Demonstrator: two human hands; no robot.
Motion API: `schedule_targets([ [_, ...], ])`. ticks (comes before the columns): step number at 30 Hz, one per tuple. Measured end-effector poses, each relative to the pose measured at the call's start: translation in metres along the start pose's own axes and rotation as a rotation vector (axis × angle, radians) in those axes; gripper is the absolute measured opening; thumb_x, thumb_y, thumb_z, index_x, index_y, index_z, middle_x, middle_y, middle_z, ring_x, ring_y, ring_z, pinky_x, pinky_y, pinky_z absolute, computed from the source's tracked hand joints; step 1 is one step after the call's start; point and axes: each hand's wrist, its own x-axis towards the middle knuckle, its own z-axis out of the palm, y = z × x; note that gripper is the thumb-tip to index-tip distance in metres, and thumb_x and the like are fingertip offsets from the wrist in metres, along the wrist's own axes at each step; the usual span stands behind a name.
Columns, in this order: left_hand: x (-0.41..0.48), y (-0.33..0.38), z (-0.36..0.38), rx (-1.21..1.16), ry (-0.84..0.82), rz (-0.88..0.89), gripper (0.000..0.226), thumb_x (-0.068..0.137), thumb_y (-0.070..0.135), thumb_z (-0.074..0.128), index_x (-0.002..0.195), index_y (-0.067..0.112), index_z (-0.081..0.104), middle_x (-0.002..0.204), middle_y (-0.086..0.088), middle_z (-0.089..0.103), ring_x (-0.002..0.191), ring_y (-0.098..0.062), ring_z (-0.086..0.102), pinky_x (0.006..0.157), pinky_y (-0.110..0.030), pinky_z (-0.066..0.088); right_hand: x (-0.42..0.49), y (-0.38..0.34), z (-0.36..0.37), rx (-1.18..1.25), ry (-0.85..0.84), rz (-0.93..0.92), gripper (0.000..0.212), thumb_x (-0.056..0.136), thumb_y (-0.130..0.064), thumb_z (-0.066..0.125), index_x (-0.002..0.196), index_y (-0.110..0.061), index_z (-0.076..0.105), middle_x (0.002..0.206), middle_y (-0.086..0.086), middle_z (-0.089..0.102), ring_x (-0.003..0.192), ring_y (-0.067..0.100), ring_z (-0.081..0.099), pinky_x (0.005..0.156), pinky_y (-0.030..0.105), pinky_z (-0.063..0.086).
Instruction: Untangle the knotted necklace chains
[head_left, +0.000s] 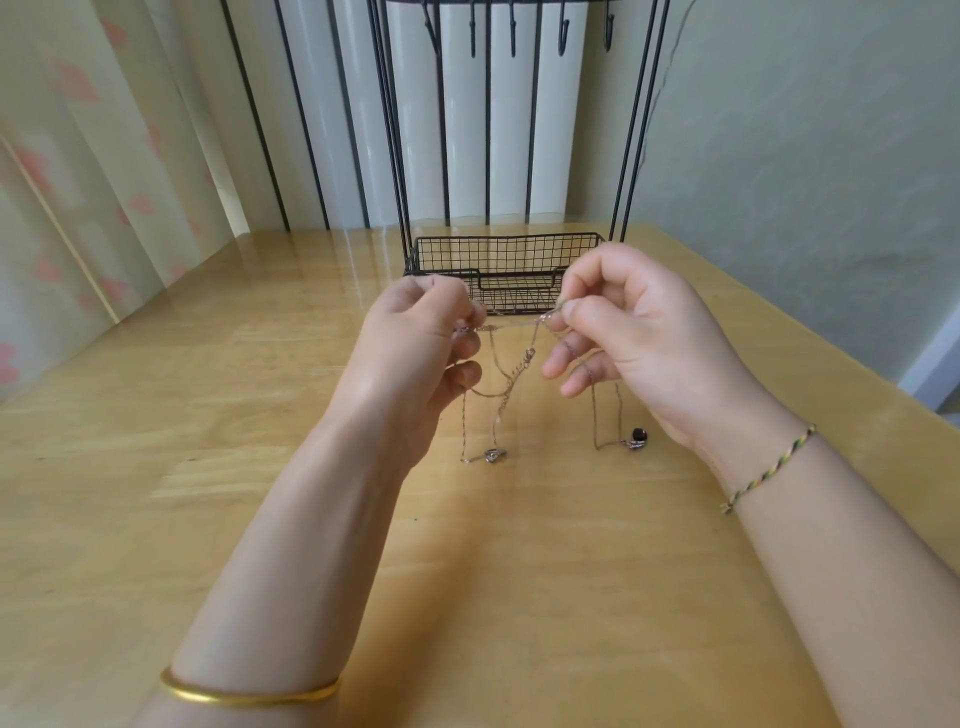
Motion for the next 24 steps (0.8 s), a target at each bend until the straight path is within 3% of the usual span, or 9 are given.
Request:
schedule_targets([
  [4, -0.0009, 0.0041, -0.001, 0.022, -0.122, -0.094, 0.023, 0.085, 0.001, 0.035, 0.09, 0.012, 0.056, 0.057, 0.004, 0.04, 0.048, -0.011, 0.031, 0.042, -0.02, 0.03, 0.0013, 0.0023, -0.0026, 0.02, 0.021, 0.019, 0.022, 0.089, 0.006, 0.043, 0.076, -0.01, 0.049, 0.08, 0.011, 0.055, 0.057, 0.019, 0.065, 0.045, 0.028, 0.05],
  [9, -0.004, 0.0001, 0.001, 0.395, -0.106, 0.05, 0.023, 0.087, 0.001, 0.049, 0.085, 0.018, 0.065, 0.042, 0.017, 0.044, 0.041, -0.002, 0.037, 0.049, -0.02, 0.035, 0.0027, 0.0036, -0.005, 0.029, 0.012, 0.025, 0.018, 0.088, 0.007, 0.044, 0.079, -0.008, 0.05, 0.08, 0.011, 0.058, 0.058, 0.019, 0.065, 0.048, 0.029, 0.052],
  [12, -0.0025, -0.0024, -0.0002, 0.477, -0.058, 0.125, 0.016, 0.089, 0.008, 0.057, 0.083, 0.019, 0.067, 0.04, 0.018, 0.043, 0.039, -0.001, 0.035, 0.048, -0.018, 0.035, 0.0025, 0.0042, -0.0055, 0.008, -0.024, 0.034, 0.019, 0.088, 0.007, 0.044, 0.077, -0.007, 0.051, 0.082, 0.012, 0.06, 0.063, 0.02, 0.067, 0.056, 0.033, 0.056],
  [14, -0.001, -0.0034, -0.0011, 0.455, -0.014, 0.147, 0.014, 0.09, 0.018, 0.059, 0.081, 0.018, 0.069, 0.042, 0.017, 0.041, 0.042, -0.002, 0.034, 0.047, -0.019, 0.034, 0.0026, 0.0049, -0.0065, 0.01, -0.038, 0.05, 0.021, 0.088, 0.008, 0.044, 0.076, -0.008, 0.05, 0.083, 0.012, 0.06, 0.065, 0.02, 0.068, 0.061, 0.034, 0.057],
  [16, 0.0005, -0.0029, -0.0021, 0.388, 0.021, 0.111, 0.025, 0.094, 0.027, 0.054, 0.075, 0.017, 0.067, 0.043, 0.014, 0.037, 0.044, -0.006, 0.032, 0.046, -0.02, 0.032, 0.0029, 0.0059, -0.0075, 0.006, -0.048, 0.067, 0.023, 0.088, 0.008, 0.043, 0.075, -0.009, 0.05, 0.083, 0.012, 0.061, 0.066, 0.02, 0.068, 0.064, 0.035, 0.058],
  [20, 0.0025, 0.0016, -0.0052, 0.084, -0.019, -0.047, 0.042, 0.098, 0.035, 0.039, 0.062, 0.017, 0.051, 0.049, 0.006, 0.026, 0.045, -0.012, 0.02, 0.04, -0.022, 0.02, 0.0034, 0.0087, -0.0075, -0.009, -0.054, 0.101, 0.022, 0.088, 0.007, 0.043, 0.074, -0.009, 0.051, 0.082, 0.01, 0.062, 0.069, 0.02, 0.069, 0.068, 0.038, 0.058],
  [24, 0.0031, 0.0025, -0.0075, -0.131, -0.091, -0.09, 0.051, 0.101, 0.04, 0.031, 0.073, 0.012, 0.063, 0.047, 0.005, 0.022, 0.045, -0.01, 0.016, 0.038, -0.019, 0.016, 0.0042, 0.0104, -0.0056, 0.026, -0.019, 0.139, 0.023, 0.086, 0.007, 0.043, 0.071, -0.009, 0.05, 0.079, 0.008, 0.062, 0.068, 0.016, 0.067, 0.066, 0.033, 0.056],
])
